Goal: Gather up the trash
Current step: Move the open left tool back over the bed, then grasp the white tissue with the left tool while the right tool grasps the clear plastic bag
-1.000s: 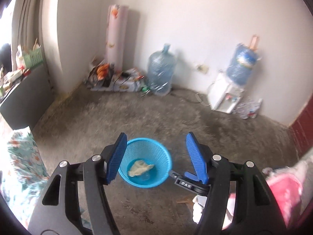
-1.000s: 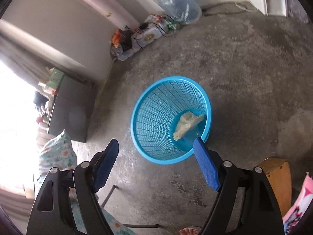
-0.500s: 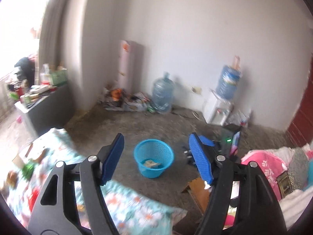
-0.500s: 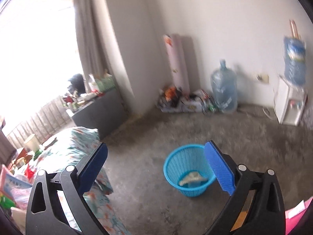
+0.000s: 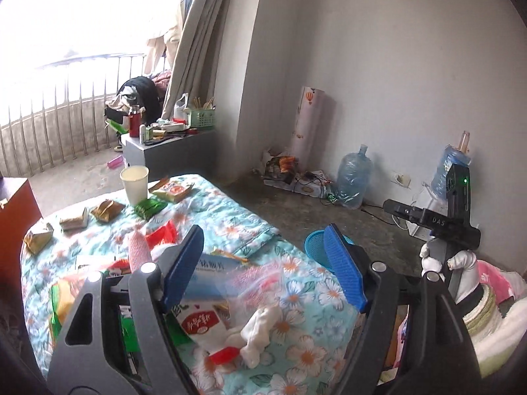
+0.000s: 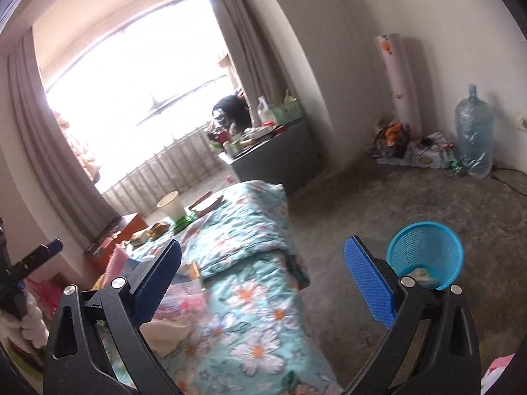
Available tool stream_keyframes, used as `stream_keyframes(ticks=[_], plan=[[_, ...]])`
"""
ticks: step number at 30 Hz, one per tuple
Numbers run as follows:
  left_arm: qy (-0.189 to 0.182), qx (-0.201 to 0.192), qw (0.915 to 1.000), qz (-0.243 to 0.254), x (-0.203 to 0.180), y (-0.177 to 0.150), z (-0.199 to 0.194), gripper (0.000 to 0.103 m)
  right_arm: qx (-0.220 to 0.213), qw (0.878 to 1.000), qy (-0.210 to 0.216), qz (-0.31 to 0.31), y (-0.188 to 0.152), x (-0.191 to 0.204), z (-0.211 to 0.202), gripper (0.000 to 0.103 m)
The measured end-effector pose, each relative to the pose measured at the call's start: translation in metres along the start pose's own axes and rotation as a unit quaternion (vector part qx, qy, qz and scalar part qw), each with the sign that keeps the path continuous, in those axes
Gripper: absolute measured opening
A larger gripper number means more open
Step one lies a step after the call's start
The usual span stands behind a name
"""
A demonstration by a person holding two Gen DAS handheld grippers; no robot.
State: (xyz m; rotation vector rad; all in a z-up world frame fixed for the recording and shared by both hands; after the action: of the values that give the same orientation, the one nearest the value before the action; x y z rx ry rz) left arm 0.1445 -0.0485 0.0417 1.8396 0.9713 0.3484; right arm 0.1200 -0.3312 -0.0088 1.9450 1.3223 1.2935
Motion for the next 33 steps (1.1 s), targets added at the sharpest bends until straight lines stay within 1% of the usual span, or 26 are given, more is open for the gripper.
stream_keyframes(ticks=[3,5,7,9,11,14,17,21,24,26,29,32,33], plan=[[-0.003,0.008,0.9998,-0.018,0.009,-0.027,0.001,0.071,0.028,0.999,0.028,0.006,-0.015,0.017,0.017,0.092],[-0.011,0.019,0.9997,-0.008,0.009,-0.045,0.003,0.071,0.046,0.998,0.047,0.015,-0.024,0.026,0.03,0.088],[-0.022,0.039,0.999,0.008,0.003,-0.064,0.01,0.071,0.064,0.996,0.055,0.017,-0.033,0.032,0.041,0.086],[-0.018,0.057,0.9979,0.027,-0.006,-0.084,0.018,0.071,0.081,0.994,0.071,0.019,-0.038,0.035,0.05,0.084],[-0.002,0.072,0.996,0.051,-0.009,-0.1,0.03,0.07,0.095,0.99,0.099,0.028,-0.042,0.039,0.06,0.083],[0.014,0.095,0.9929,0.07,-0.01,-0.117,0.049,0.065,0.117,0.983,0.138,0.024,-0.051,0.046,0.075,0.083],[0.024,0.113,0.9909,0.069,-0.004,-0.127,0.064,0.057,0.144,0.974,0.176,0.015,-0.062,0.056,0.094,0.083],[0.013,0.124,0.991,0.048,0.0,-0.128,0.074,0.05,0.174,0.96,0.217,0.01,-0.07,0.06,0.123,0.083],[0.013,0.13,0.9905,0.043,0.002,-0.13,0.079,0.043,0.192,0.952,0.238,0.021,-0.07,0.059,0.147,0.083],[0.013,0.135,0.99,0.039,0.004,-0.131,0.081,0.04,0.204,0.943,0.259,0.038,-0.071,0.058,0.159,0.083],[0.012,0.138,0.9899,0.03,0.007,-0.131,0.081,0.034,0.219,0.931,0.288,0.049,-0.076,0.059,0.17,0.084],[0.011,0.14,0.9898,0.021,0.011,-0.133,0.081,0.028,0.229,0.923,0.306,0.043,-0.082,0.064,0.172,0.083],[0.011,0.142,0.9897,0.017,0.012,-0.133,0.081,0.026,0.23,0.922,0.309,0.038,-0.084,0.066,0.171,0.083]])
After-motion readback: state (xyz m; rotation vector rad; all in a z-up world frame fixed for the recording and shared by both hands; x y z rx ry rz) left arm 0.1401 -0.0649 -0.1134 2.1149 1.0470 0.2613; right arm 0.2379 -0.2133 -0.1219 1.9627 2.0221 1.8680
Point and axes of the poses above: each gripper's, at about its wrist camera, not at the fingertips, and z roughly the way its jaws point, x to its left, y to its top, the point moved 7 cm from there along z, roughly the way its jaws point, and after that the axes turned 1 degree about -y, right-handed, at the moved point
